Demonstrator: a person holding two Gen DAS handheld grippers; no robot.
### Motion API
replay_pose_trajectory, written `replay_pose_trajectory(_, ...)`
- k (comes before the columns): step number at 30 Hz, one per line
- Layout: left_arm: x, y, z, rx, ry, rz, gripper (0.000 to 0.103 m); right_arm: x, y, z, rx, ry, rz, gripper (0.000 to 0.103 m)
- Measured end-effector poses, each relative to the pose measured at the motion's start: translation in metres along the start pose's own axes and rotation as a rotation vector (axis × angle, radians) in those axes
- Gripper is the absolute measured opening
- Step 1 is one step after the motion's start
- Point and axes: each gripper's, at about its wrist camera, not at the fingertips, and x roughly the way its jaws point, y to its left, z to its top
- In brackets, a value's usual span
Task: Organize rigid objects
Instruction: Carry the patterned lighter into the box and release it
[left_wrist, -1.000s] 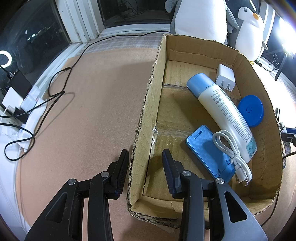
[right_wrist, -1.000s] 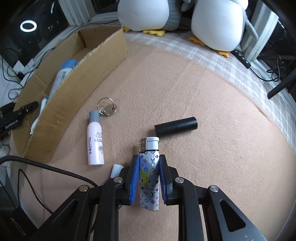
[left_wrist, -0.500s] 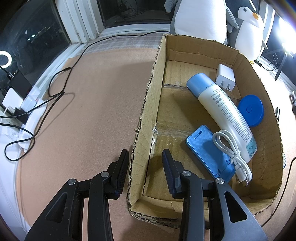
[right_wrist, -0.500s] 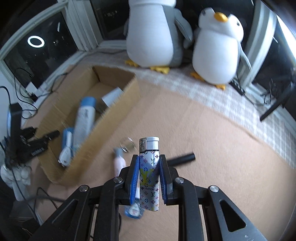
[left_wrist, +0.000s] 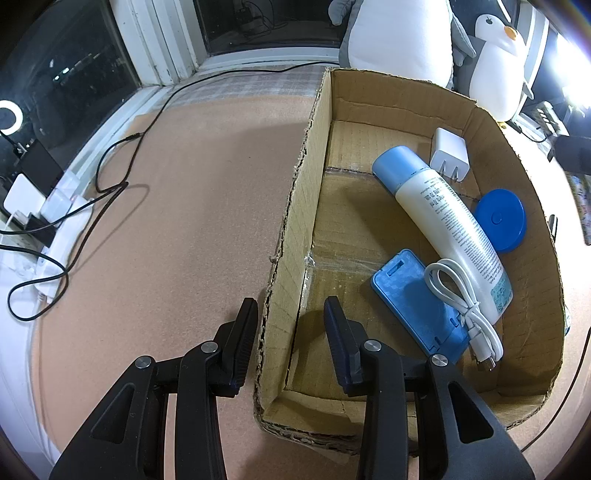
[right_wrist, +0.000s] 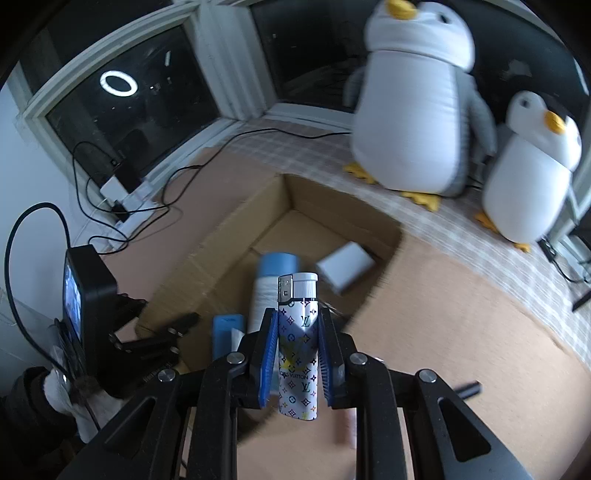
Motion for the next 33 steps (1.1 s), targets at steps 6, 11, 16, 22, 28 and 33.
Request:
replay_pose_trajectory(6,0.000,0.000,0.000,0.001,0.000,0.000,0.036,0.022,0.021,0.006,-0.005,0.021,0.039,0.019)
replay_pose_trajectory(11,0.000,0.000,0.000,0.001,0.000,0.001,0.036,0.035,0.031,0.007,-0.005,0.039,0.053,0.019)
replay_pose_trajectory(16,0.000,0.000,0.000,0.001,0.000,0.000,0.036,0.044,0.037,0.006,0.005,0.049,0.068,0.019)
replay_pose_trajectory(22,0.000,0.001,0.000,0.001,0.000,0.000,0.036,0.048,0.040,0.006,-0.002,0.058,0.070,0.019)
replay_pose_trajectory(28,0.000,0.001,0.000,-0.001,-0.001,-0.001,0.036,0.044,0.034,0.008,0.023,0.040,0.048,0.039)
replay_pose_trajectory(33,0.000,0.001,0.000,0.000,-0.002,0.000,0.036,0.038,0.027,0.008,0.045,0.033,0.043,0.040)
